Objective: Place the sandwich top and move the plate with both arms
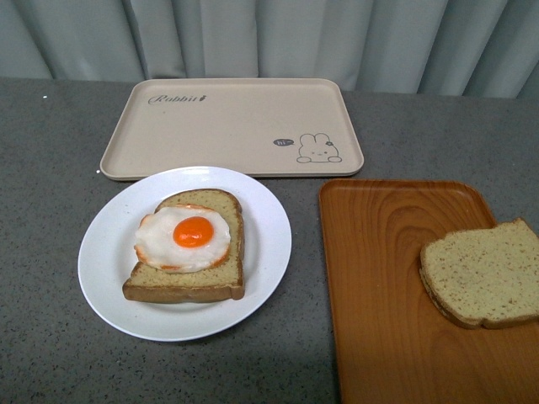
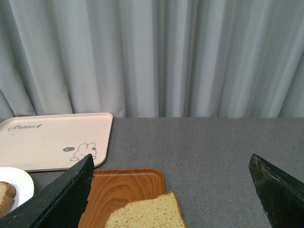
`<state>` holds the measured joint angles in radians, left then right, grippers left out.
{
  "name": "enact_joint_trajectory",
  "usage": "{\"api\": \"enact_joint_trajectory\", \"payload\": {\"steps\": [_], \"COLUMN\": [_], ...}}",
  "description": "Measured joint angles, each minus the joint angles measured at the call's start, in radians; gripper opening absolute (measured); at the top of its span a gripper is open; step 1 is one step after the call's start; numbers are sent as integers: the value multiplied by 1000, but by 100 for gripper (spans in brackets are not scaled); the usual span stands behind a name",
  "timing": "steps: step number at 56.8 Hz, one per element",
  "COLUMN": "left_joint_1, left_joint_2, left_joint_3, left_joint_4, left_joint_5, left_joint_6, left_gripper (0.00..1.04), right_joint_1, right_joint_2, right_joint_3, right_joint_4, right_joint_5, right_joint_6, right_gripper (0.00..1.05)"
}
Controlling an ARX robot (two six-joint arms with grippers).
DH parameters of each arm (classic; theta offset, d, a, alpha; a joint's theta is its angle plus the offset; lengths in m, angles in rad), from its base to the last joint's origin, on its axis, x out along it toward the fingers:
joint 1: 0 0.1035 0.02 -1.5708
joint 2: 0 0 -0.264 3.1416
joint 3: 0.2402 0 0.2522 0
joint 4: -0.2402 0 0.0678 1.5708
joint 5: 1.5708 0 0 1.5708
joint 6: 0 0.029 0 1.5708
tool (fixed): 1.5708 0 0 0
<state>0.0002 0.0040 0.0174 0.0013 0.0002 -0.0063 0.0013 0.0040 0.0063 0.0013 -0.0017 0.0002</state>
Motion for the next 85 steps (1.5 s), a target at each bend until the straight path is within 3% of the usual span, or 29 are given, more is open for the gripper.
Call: {"api": "enact_joint_trajectory", "payload": {"steps": [57, 62, 64, 71, 81, 85], "left_joint_1": [0, 0, 0, 0, 0, 0], "left_joint_2": [0, 0, 0, 0, 0, 0], "left_joint_3": [0, 0, 0, 0, 0, 0], "left_joint_4": [0, 0, 0, 0, -1, -1], "left_joint_5": [0, 0, 0, 0, 0, 0], "left_joint_6": [0, 0, 0, 0, 0, 0], "left_gripper": [98, 98, 98, 98, 98, 98], "right_joint_1": [0, 64, 76, 16, -192, -252], "right_joint_2": [0, 71, 105, 266, 723, 932], "right_joint_3": [0, 44, 50, 55, 153, 231], "right_joint_4": [0, -132, -152, -100, 192, 239], "right_joint_5": [1, 189, 214, 143, -50, -101], "right_joint_6": [0, -30, -32, -18, 0, 2], "right_gripper": [96, 96, 96, 96, 96, 96]}}
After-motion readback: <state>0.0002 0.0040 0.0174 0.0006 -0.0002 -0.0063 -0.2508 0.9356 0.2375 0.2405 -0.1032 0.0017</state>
